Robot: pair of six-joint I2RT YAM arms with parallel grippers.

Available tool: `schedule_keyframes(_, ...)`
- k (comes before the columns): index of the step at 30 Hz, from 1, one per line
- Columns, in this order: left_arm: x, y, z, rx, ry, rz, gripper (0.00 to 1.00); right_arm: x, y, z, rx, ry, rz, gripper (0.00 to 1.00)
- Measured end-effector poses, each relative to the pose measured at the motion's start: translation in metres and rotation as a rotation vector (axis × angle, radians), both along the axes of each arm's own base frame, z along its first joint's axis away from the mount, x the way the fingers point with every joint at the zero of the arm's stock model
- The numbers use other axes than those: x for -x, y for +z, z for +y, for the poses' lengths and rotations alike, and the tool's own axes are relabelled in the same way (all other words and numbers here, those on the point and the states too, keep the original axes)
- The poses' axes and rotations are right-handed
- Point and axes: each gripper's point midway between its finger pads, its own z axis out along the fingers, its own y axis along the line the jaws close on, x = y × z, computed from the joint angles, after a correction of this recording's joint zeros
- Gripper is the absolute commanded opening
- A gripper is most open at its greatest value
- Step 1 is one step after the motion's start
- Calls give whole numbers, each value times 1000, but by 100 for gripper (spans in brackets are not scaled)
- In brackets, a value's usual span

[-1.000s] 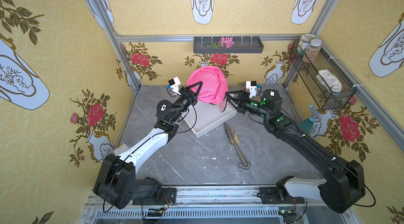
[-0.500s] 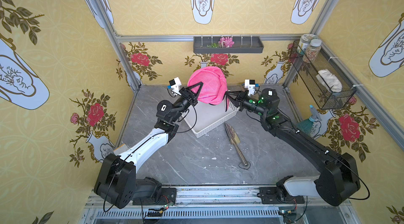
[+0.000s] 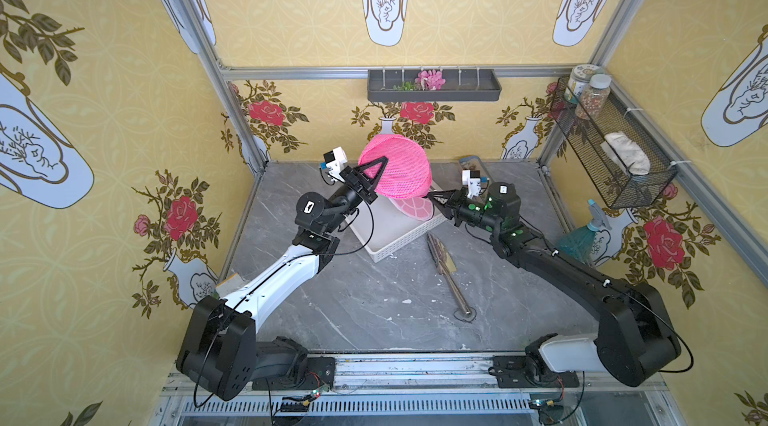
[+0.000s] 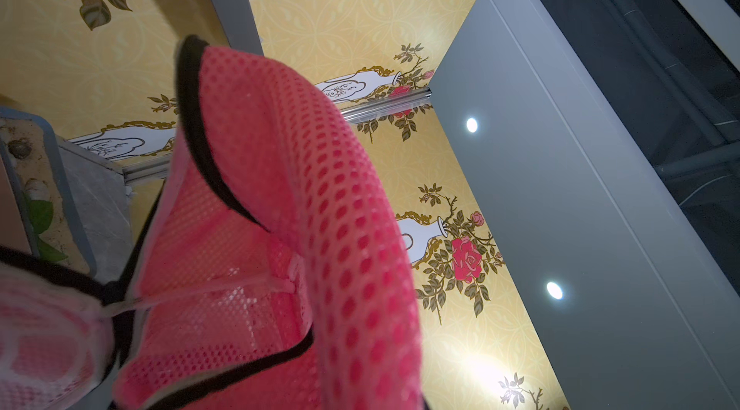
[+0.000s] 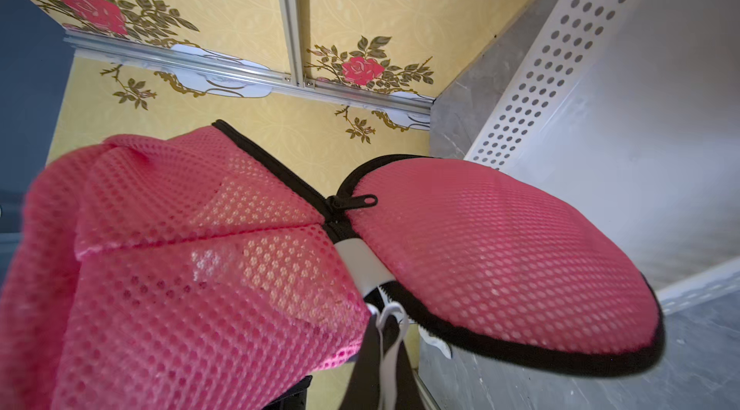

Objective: Turn the laundry bag inside out
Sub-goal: Turn over the laundry bag.

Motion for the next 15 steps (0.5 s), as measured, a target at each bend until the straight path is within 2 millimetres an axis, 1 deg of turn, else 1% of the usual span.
schedule_keyframes(5,-4,-3,-5,34,-37,25,0,-5,-11,9,15,-3,2,0)
schedule_keyframes(8,-3,-2,-5,53,-50,31,0,-11,-3,11,21,-5,-24,0)
schedule_keyframes(9,-2,0,-4,62,-55,29,0,-13,1,11,27,-8,-36,8)
schedule_keyframes(10,-1,2,-4,69,-57,23,0,-14,7,10,37,-11,-53,24)
schedule_keyframes(11,0,3,-4,76,-62,17,0,-15,12,8,49,-14,-67,50)
schedule_keyframes(12,2,2,-3,77,-68,12,0,-16,17,3,66,-22,-85,62)
schedule_keyframes(13,4,1,-3,75,-73,11,0,-16,20,-2,84,-30,-95,67)
schedule_keyframes(15,7,-4,-3,59,-85,9,0,-15,21,-21,157,-59,-108,74)
